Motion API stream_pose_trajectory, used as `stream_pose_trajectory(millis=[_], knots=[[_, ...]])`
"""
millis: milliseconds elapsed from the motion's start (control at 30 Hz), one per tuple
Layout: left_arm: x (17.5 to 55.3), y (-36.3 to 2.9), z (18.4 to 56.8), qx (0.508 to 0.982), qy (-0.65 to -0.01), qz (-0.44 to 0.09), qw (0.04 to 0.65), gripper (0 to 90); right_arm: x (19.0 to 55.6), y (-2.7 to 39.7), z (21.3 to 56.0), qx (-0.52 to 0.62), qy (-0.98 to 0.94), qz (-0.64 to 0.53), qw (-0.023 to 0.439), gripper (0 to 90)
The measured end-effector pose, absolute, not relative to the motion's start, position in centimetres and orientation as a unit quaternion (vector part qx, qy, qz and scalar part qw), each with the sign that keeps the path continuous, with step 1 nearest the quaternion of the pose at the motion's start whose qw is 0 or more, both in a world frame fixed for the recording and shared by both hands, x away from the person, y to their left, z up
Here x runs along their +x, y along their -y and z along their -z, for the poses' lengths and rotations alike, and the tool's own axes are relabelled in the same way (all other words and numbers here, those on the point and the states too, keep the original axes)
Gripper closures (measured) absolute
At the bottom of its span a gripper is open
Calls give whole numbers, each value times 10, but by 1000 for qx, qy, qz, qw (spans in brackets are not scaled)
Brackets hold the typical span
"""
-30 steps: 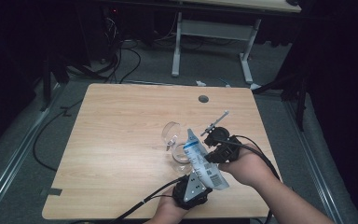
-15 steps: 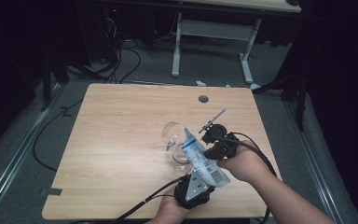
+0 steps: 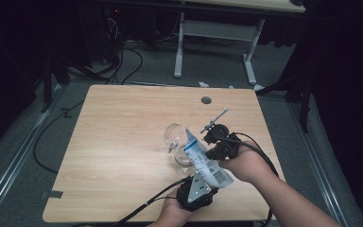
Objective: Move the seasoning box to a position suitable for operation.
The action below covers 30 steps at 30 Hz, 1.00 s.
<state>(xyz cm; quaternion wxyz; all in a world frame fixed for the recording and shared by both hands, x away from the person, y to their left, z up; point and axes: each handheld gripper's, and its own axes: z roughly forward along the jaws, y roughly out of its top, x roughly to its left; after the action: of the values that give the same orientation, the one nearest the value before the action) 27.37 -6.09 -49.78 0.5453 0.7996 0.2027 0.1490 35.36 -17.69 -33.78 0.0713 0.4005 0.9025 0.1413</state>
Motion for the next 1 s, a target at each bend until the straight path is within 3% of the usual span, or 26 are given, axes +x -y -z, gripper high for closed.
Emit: stream_pose_trajectory(millis=[1000], knots=[[278,63,494,794,-213,-141,551,589,361,168,337,376,-915,-131,64,900]])
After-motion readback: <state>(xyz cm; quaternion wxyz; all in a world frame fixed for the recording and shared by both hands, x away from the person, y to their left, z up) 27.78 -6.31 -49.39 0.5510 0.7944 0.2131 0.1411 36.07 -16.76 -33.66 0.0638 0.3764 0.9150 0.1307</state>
